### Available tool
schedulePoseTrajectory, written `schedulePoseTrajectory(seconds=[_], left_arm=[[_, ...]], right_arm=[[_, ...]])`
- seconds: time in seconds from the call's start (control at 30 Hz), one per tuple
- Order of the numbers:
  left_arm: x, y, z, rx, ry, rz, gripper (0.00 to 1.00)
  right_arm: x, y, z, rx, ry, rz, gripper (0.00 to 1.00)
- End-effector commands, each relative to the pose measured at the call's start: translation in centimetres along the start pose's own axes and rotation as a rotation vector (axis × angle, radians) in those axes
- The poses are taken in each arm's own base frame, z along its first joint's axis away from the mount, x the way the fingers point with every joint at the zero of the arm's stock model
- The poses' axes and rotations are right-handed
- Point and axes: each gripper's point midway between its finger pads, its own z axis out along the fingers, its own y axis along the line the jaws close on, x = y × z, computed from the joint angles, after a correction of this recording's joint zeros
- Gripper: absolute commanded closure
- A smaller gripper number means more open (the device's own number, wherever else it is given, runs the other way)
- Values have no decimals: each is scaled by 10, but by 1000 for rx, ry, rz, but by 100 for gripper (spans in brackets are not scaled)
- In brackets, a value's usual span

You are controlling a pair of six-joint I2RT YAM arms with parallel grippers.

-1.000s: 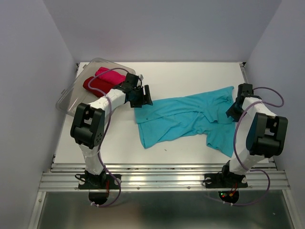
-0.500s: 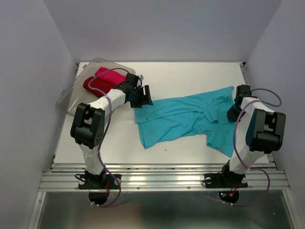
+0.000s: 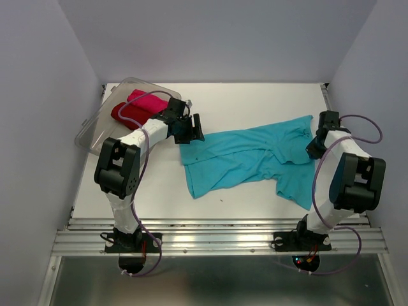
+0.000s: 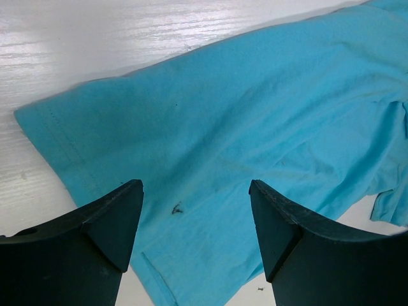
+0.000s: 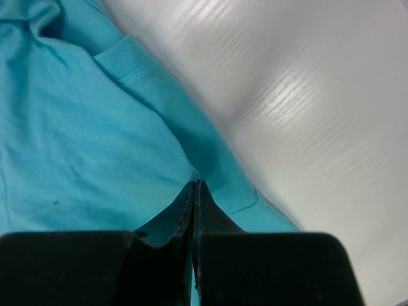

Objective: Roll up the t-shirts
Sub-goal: Fold the T-shirt at the center of the board.

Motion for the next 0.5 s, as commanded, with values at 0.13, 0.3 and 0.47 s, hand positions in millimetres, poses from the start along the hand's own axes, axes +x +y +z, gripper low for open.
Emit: schedulePoseTrajectory(seconds=[0.13,0.3,0.47], left_arm=[[-9,-10,-8,27,-30,29,22],[-10,-12,-8,33,-30,30,22],[-10,-13,-9,36,-32,31,22]], right_arm=[[-13,-18,-37,20,-82,42,99],[3,-28,-48,20,-58,50,99],[10,-35,-55,29,-56,47,99]])
